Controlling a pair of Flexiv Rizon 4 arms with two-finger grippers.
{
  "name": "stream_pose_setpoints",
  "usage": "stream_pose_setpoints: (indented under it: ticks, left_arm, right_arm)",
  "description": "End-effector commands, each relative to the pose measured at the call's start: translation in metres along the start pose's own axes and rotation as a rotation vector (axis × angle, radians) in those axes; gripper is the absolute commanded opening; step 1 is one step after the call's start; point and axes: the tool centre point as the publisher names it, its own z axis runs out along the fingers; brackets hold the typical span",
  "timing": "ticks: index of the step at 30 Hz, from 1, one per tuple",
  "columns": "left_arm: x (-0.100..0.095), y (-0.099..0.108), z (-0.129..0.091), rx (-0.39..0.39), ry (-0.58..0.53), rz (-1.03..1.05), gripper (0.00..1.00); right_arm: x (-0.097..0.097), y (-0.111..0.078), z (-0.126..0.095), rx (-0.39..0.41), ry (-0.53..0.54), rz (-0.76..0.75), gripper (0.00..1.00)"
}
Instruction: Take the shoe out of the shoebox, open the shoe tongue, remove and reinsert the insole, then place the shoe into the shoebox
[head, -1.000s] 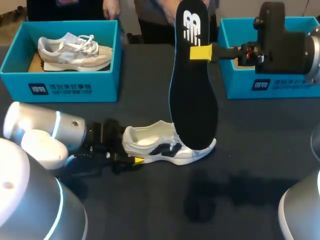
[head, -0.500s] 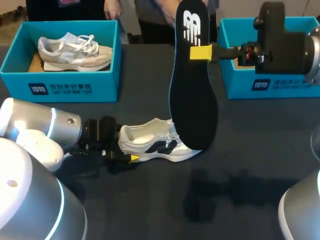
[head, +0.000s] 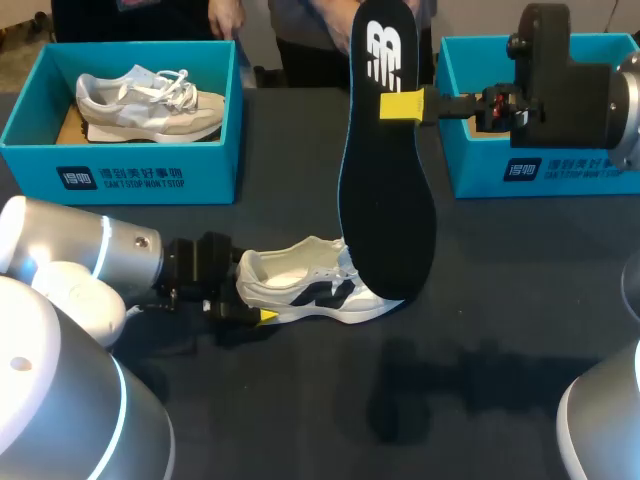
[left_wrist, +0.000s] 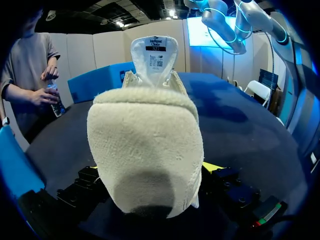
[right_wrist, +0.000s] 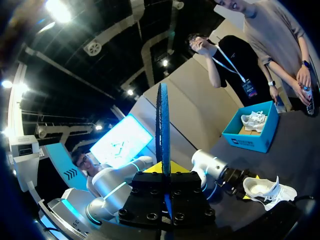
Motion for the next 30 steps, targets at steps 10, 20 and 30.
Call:
stream_pose_setpoints:
  ticks: [10, 20, 30]
  left_arm:
    - [0.003, -0.030, -0.018, -0.255, 0.000, 0.047, 1.00]
    - [0.000, -0.028, -0.023, -0.278, -0.015, 0.009, 1.00]
    - [0.001, -0.031, -0.022, -0.319, -0.021, 0.012, 1.00]
  right_arm:
    - [0.000, 0.000, 0.003, 0.000, 0.000, 0.001, 0.00]
    - [0.000, 0.000, 0.003, 0.000, 0.000, 0.001, 0.00]
    - [0.000, 0.000, 0.003, 0.000, 0.000, 0.001, 0.00]
